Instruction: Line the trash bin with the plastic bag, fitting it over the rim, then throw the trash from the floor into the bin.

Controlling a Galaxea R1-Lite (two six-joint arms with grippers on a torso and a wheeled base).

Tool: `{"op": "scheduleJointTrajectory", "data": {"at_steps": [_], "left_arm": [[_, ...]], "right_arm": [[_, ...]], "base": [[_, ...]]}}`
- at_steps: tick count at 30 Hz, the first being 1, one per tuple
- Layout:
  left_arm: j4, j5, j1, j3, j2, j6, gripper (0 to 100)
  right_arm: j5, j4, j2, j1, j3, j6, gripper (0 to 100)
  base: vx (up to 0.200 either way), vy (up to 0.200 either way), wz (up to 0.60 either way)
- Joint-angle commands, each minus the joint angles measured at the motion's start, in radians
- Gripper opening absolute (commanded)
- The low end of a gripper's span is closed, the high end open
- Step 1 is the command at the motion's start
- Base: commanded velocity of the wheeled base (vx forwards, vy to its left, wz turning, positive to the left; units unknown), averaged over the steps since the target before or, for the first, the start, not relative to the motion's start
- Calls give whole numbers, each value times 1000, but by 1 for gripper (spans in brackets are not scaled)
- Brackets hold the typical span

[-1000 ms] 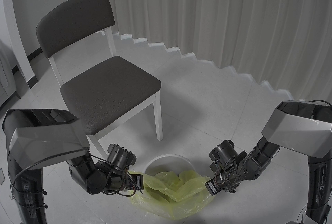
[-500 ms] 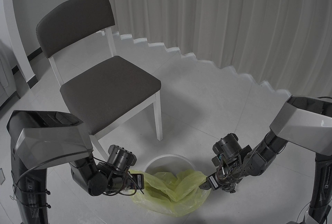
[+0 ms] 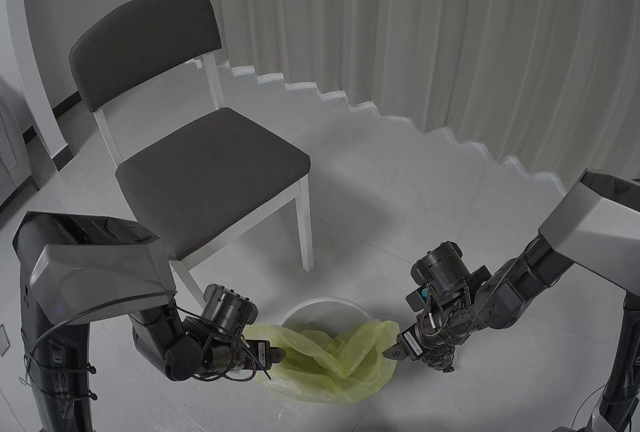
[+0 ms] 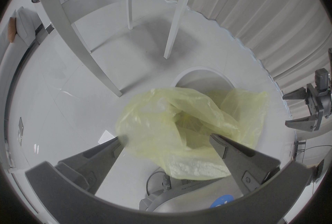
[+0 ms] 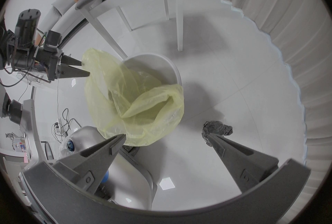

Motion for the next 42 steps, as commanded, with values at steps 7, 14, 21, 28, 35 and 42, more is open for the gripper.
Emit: {"op": "scheduleJointTrajectory", "data": {"at_steps": [7,14,21,28,35,42], "left_arm": [[-1,0,-2,55,-96,-3,100],[-2,0,1,33,-45,-9,100],[-2,3,5,30,-48,-17,100],[-24,5,25,20,-42,-19,100],[-42,5,28,24,-42,-23,100],[-42,5,25,27,-50,-63,100]], "right_arm": [[2,27,3,12,2,8,100],[4,30,85,15,-68,12,100],[2,199,172,16,-272,14,100],[1,319,264,15,-440,0,100],[1,418,304,-7,-536,-8,100],[1,429,319,-37,-553,-15,100]], "base": [[0,0,0],[0,0,0],[0,0,0],[0,0,0],[0,0,0],[0,0,0]]}}
